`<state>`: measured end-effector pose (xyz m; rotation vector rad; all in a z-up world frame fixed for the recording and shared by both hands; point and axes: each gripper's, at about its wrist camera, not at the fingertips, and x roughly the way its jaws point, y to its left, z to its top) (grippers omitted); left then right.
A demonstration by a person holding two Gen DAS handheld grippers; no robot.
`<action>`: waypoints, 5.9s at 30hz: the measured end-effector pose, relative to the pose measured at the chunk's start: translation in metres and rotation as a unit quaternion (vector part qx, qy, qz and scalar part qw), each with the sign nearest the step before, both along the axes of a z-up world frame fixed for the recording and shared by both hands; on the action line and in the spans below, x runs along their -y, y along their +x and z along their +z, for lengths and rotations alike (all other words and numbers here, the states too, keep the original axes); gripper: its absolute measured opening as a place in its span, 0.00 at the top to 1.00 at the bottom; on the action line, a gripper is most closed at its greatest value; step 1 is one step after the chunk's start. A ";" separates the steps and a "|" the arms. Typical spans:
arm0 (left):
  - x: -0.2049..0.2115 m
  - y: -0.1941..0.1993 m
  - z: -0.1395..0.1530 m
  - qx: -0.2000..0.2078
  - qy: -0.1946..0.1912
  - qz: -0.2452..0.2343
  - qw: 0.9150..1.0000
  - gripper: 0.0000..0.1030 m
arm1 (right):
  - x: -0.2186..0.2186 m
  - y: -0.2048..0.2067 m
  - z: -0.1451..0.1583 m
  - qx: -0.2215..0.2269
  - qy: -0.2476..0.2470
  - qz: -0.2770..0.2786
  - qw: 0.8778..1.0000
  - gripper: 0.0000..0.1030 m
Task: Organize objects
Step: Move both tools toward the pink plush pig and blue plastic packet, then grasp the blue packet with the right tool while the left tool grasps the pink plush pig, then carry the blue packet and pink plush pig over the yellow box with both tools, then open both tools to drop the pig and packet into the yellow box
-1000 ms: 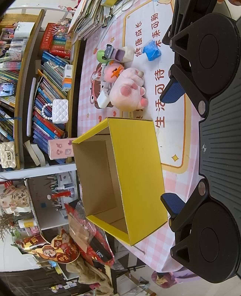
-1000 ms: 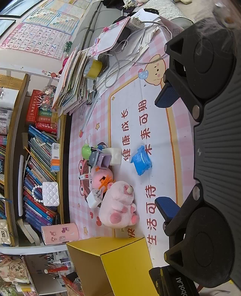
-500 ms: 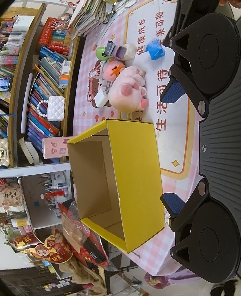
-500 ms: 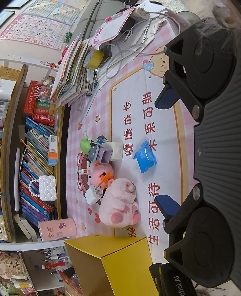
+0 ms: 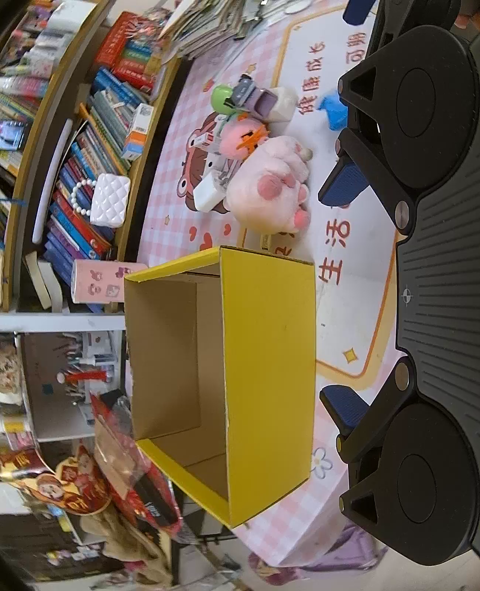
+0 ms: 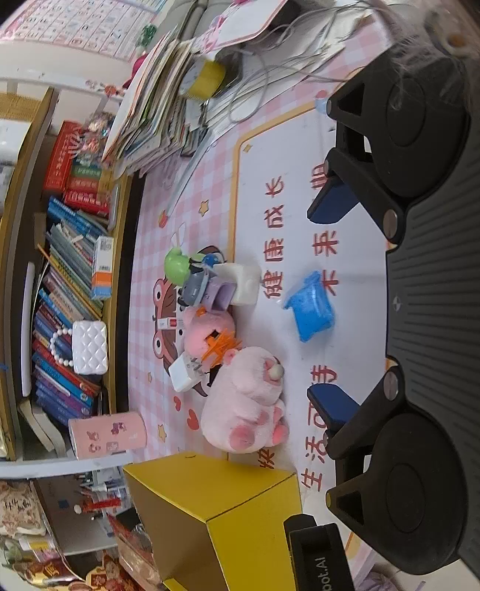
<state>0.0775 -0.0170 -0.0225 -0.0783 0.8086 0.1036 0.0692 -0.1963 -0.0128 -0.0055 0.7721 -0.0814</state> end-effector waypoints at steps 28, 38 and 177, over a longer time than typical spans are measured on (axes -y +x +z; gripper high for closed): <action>0.042 0.029 -0.013 -0.024 -0.016 0.082 0.996 0.00 | 0.040 0.065 -0.033 -0.049 0.031 0.144 0.988 0.21; 0.054 0.037 -0.011 -0.009 -0.038 0.069 0.997 0.00 | 0.037 0.084 -0.058 -0.091 0.020 0.172 0.981 0.61; -0.157 0.149 0.011 0.017 -0.040 0.064 0.997 0.36 | -0.237 0.199 -0.002 -0.051 -0.062 0.400 0.913 0.62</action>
